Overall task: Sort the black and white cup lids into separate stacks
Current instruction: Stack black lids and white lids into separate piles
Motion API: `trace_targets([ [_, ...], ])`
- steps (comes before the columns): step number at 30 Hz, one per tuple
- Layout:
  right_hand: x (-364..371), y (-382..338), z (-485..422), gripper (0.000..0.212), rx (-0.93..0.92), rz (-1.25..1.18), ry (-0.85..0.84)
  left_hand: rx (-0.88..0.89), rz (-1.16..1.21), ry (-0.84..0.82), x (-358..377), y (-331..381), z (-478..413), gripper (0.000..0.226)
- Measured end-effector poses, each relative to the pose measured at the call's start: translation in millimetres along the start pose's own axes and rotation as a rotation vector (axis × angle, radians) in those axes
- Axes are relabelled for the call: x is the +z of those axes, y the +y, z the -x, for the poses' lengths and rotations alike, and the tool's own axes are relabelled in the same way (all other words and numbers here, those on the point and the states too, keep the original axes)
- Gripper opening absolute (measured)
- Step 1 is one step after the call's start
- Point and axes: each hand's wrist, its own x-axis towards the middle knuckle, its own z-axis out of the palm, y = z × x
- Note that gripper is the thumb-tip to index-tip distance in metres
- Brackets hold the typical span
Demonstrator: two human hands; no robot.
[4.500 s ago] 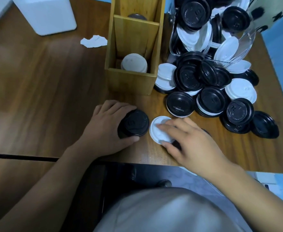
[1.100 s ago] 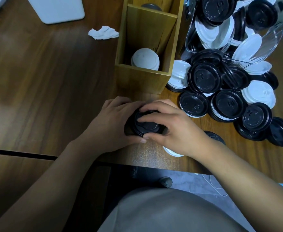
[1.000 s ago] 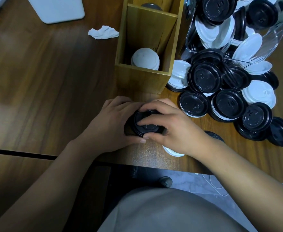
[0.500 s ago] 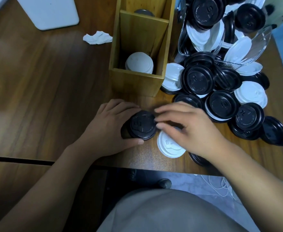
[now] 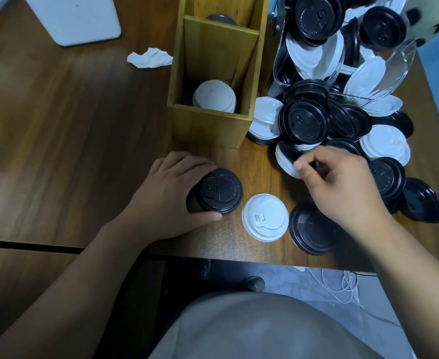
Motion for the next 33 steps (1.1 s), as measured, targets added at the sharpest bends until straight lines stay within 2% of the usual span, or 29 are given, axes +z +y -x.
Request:
trace_targets([
  [6,-22,-10,9,0.024,0.121,-0.297,0.030,-0.003,0.008,-0.007,0,1,0,0.085],
  [10,-21,-11,15,0.021,0.105,-0.253,0.115,0.005,0.015,0.000,-1,1,1,0.084],
  [12,-17,-10,18,0.017,0.224,-0.405,0.106,0.007,0.018,0.001,-1,0,1,0.083],
  [16,-10,-14,14,0.021,0.671,-0.982,-0.004,0.002,0.016,0.000,-1,0,1,0.084],
  [17,-8,-13,14,0.022,0.740,-1.046,-0.036,0.000,0.017,0.000,-1,0,1,0.084],
  [19,-5,-11,17,0.022,0.784,-0.988,-0.083,-0.004,0.018,-0.004,0,0,0,0.084],
  [20,-5,-10,20,0.021,0.761,-0.873,-0.096,-0.004,0.018,-0.005,0,1,0,0.085],
  [22,-9,-4,27,0.017,0.618,-0.488,-0.117,-0.003,0.017,-0.006,0,1,0,0.085],
  [24,-18,1,29,0.008,0.368,-0.034,-0.090,-0.005,0.016,-0.009,0,0,0,0.085],
  [25,-22,1,28,0.006,0.234,0.096,-0.071,-0.008,0.015,-0.010,0,0,0,0.085],
  [27,-25,0,20,0.028,-0.003,0.145,-0.112,-0.009,0.010,-0.010,0,0,0,0.085],
  [29,-25,2,6,0.053,-0.190,0.141,-0.287,-0.007,0.007,-0.011,-1,1,0,0.085],
  [31,-23,4,-11,0.074,-0.307,0.204,-0.492,-0.004,0.005,-0.010,-1,1,0,0.084],
  [33,-19,4,-26,0.084,-0.338,0.272,-0.682,-0.001,0.005,-0.006,-1,1,0,0.084],
])
